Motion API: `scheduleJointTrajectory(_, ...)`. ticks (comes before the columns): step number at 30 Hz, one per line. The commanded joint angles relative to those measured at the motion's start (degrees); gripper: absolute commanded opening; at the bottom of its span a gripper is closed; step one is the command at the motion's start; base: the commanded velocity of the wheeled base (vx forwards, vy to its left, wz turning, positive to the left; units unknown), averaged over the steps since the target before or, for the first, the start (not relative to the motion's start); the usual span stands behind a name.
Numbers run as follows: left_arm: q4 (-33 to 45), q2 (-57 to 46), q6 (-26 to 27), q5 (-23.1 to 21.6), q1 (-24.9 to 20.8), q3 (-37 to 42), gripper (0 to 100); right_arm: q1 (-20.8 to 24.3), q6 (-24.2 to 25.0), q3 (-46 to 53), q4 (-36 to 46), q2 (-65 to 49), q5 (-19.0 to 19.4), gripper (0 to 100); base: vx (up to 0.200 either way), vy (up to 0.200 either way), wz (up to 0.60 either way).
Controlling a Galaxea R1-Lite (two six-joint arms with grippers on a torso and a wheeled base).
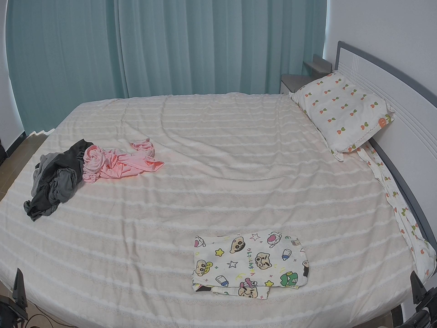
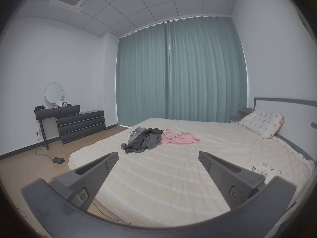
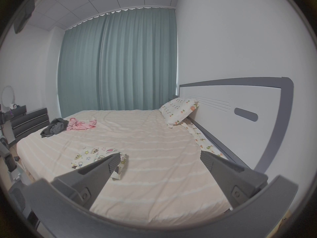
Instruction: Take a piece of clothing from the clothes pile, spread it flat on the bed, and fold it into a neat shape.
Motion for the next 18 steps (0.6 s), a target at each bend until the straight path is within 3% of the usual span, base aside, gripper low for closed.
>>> scheduleJointTrajectory(1,-1.0,-1.8,1.7,-0.8,0.0,3.9,100,-9.3,-0.5,1.3,-0.7,0.3,2.1,100,0.000,0.000,0.00)
scheduleJointTrajectory(4,-1.8,-1.8,1.6,-3.8,0.0,4.0,100,-9.5,-0.4,1.6,-1.1,-0.3,5.7,100,0.000,0.000,0.00)
scheduleJointTrajectory(7,-3.1,-1.8,1.5,-9.8,0.0,3.9,100,-9.5,0.2,2.2,-2.1,-0.3,7.9,100,0.000,0.000,0.00)
scheduleJointTrajectory(11,-3.7,-1.7,1.2,-24.0,0.0,4.9,100,-9.5,0.1,2.5,-2.9,-0.3,11.6,100,0.000,0.000,0.00)
scheduleJointTrajectory(12,-3.7,-1.7,1.2,-24.0,0.0,4.9,100,-9.5,0.1,2.5,-2.9,-0.3,11.6,100,0.000,0.000,0.00)
scheduleJointTrajectory(13,-4.1,-1.7,0.9,-27.7,0.0,5.3,100,-9.4,0.3,2.9,-3.7,-0.3,15.9,100,0.000,0.000,0.00)
scheduleJointTrajectory(16,-6.1,-1.8,2.1,-28.3,0.0,6.2,100,-9.5,-0.5,4.3,-7.6,-0.3,21.1,100,0.000,0.000,0.00)
scheduleJointTrajectory(18,-9.7,-1.8,4.4,-28.5,0.0,7.6,100,-9.5,-2.1,5.6,-11.1,-0.3,21.3,100,0.000,0.000,0.00)
